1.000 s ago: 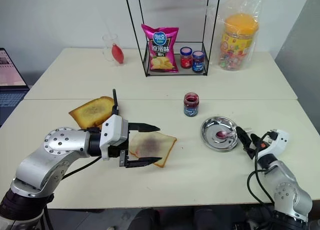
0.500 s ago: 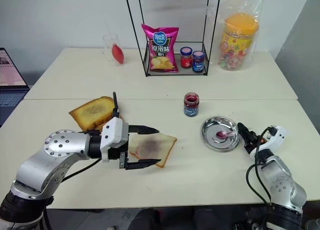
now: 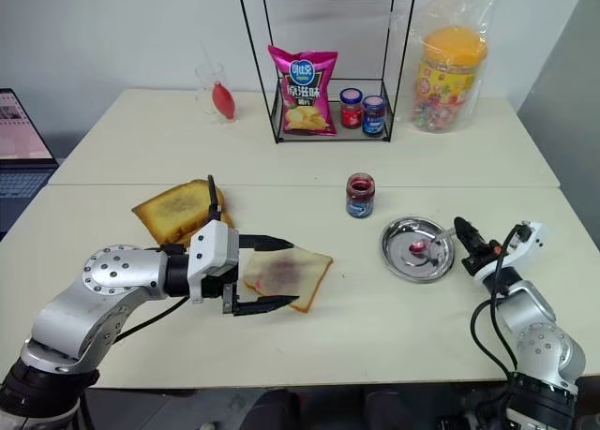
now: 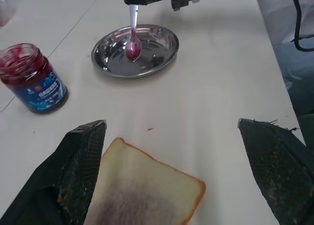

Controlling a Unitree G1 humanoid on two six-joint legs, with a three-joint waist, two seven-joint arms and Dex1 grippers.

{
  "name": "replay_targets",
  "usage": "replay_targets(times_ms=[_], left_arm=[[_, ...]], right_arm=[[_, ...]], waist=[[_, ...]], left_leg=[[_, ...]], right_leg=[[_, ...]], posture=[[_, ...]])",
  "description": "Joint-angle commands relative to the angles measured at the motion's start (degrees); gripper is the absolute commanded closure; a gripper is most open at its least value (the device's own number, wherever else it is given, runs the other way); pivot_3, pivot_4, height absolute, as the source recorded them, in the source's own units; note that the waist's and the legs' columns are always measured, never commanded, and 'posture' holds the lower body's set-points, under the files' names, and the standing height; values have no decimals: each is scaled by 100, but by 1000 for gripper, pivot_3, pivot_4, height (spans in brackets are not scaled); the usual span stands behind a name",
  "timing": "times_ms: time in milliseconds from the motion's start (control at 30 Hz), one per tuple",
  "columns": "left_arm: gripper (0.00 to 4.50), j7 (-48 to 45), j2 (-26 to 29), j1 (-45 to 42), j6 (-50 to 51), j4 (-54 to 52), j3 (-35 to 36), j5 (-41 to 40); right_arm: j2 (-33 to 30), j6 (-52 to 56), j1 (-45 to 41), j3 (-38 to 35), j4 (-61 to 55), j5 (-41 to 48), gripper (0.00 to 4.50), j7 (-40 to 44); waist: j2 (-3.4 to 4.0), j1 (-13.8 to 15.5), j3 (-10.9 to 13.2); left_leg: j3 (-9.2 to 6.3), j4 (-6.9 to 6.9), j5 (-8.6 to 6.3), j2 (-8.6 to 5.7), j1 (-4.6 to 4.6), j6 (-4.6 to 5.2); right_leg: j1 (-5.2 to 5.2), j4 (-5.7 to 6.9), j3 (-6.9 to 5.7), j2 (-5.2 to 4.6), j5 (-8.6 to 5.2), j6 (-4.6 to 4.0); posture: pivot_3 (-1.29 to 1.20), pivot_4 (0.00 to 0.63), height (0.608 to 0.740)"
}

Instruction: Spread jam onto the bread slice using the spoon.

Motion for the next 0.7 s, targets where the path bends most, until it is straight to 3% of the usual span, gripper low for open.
replay_targets(times_ms=[33, 200, 333, 500, 700], left_arm=[[0, 191, -52, 14, -80, -11, 261, 25], [0, 680, -208, -35, -2, 200, 542, 102], [0, 1199, -420, -227, 236, 407, 772, 91], [0, 1594, -697, -417, 730, 339, 909, -200], [0, 1478, -616, -245, 1089, 18, 979, -527]], right_arm=[[-284, 119, -171, 72, -523, 234, 4464, 96], [-894, 232, -681, 481, -1121, 169, 4464, 372], [-1250, 310, -2015, 1052, -999, -116, 4464, 399], [-1189, -92, -3208, 1952, -203, -982, 4464, 750], [-993, -757, -3655, 2653, 509, -1884, 4464, 1231]], waist=[[2, -3, 1], [7, -22, 5], [21, -16, 13], [13, -14, 8], [13, 10, 9]], left_leg=[[0, 0, 0, 0, -1, 0], [2, 0, 0, 0, -1, 0], [1, 3, 0, -1, -4, 0], [-2, 2, 1, 4, -4, 2], [-6, -2, 0, 1, -15, 2]], right_leg=[[0, 0, 1, 0, 1, -1], [-3, 1, 4, 0, 0, 0], [-6, 2, 3, 1, 4, 2], [-5, -4, -3, 3, 17, -9], [-9, -7, -8, -3, 21, -17]], posture=[[0, 150, 740], [0, 150, 740], [0, 150, 740], [0, 150, 740], [0, 150, 740]])
